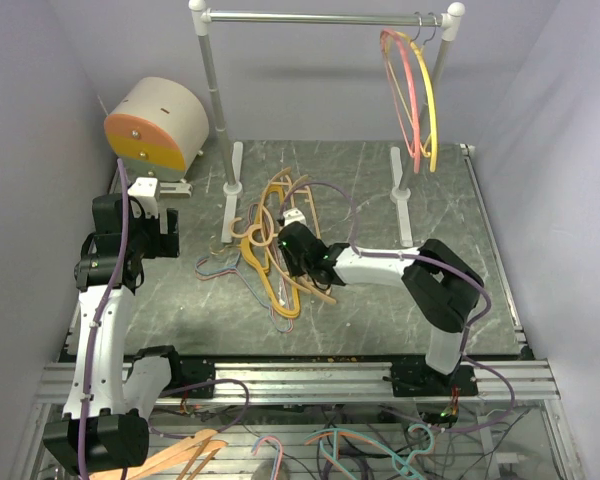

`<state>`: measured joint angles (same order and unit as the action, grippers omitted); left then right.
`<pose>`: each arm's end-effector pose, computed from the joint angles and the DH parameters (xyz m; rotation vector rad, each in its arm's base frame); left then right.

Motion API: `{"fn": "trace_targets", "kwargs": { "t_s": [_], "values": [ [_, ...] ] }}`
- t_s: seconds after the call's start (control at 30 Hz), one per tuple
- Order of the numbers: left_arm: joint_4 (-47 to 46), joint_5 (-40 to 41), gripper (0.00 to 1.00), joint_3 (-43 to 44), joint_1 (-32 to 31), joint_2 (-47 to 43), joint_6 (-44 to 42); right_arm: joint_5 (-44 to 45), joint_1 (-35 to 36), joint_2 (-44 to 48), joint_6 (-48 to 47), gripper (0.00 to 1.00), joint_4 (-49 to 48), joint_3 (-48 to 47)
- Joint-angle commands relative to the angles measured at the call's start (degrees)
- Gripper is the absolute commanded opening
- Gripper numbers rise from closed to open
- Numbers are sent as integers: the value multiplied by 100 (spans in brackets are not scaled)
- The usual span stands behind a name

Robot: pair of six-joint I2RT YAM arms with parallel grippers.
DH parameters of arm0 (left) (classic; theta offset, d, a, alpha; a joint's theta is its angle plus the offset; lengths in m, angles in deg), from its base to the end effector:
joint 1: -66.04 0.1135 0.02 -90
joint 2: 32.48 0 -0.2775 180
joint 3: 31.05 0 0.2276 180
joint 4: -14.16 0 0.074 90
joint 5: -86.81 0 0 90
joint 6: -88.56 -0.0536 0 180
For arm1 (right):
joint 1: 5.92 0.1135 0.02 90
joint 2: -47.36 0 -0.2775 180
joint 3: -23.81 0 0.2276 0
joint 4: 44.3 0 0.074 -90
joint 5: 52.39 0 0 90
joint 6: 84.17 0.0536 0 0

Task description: Organize the hangers

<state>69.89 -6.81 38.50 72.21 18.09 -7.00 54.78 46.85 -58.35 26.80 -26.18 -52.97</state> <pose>0.1606 0.0140 0.3256 0.0233 2.2109 0.0438 0.2423 0.2927 0.1789 -0.5112 2.3057 0.2717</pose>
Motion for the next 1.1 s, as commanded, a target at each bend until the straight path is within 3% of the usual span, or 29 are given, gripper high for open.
{"fn": "trace_targets", "kwargs": {
  "t_s": [0.0,0.03,0.07,0.63,0.73,0.87,1.07],
  "values": [
    [-160,69,98,-31,-17,-56,-6,-33,-11,-228,-19,16,-27,-200],
    [-160,66,98,-36,-15,-56,-13,-22,-10,-238,-26,2,3,-230],
    [-155,64,98,-35,-12,-48,-15,33,-7,-240,-34,0,65,-269],
    [-168,108,100,-45,-7,-48,-10,396,-15,1210,-144,0,819,-254],
    [-177,142,100,-52,1,-51,2,-133,-62,1651,36,0,658,-126],
    [-186,189,100,-55,7,-48,11,-1593,-481,2576,590,0,-114,53],
    [-177,148,99,-53,19,-55,5,-3994,-2610,3257,2706,0,-1154,-561]
  ]
}}
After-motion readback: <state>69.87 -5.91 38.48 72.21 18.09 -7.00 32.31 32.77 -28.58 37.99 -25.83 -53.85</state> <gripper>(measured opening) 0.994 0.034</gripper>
